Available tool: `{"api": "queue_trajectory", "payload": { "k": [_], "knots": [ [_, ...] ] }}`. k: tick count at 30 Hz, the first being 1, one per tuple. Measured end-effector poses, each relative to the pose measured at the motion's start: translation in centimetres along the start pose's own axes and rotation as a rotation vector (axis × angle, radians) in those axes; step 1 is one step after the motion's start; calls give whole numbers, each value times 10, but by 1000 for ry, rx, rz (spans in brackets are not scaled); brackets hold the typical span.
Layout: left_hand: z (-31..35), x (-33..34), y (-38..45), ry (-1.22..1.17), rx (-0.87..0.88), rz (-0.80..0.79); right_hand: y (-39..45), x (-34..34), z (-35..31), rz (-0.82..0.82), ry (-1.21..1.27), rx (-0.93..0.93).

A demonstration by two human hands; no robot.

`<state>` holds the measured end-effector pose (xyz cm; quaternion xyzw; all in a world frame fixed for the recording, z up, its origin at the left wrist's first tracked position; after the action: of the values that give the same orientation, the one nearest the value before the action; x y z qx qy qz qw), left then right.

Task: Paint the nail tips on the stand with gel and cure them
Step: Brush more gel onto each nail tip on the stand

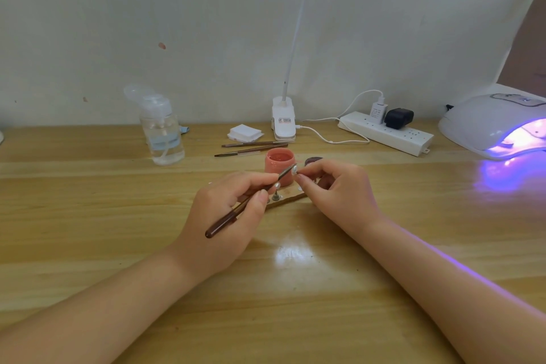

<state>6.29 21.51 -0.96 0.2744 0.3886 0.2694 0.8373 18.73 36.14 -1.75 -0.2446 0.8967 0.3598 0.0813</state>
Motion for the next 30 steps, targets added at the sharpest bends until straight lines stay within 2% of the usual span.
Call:
{"api": "queue_trajectory", "payload": {
  "k": [7,14,21,27,30],
  "knots": [
    [-3,1,-1,-13,-10,-41,0,0,-6,-4,2,-13],
    [1,0,-1,-41,-25,-5,0,-1,0,-2,20,30],
    [-4,2,-2,-53,-55,-58,-1,0,-6,0,32,29],
    [-1,-1,-2,-64,-42,9,-1,-1,-2,15,42,38],
    [-2,1,-1,-31,-69,-13,-1,-1,-1,15,41,35]
  ]
}}
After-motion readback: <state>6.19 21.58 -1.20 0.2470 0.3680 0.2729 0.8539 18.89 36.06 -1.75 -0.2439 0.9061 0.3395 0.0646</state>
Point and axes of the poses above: each hand's wrist, its own y-axis towards the middle knuckle, its own x-axis out of the palm, z = x × y, the point moved 4 cm from there along y, towards the middle knuckle, and after that the axes turned 10 degrees about y, right-handed, at the moved point
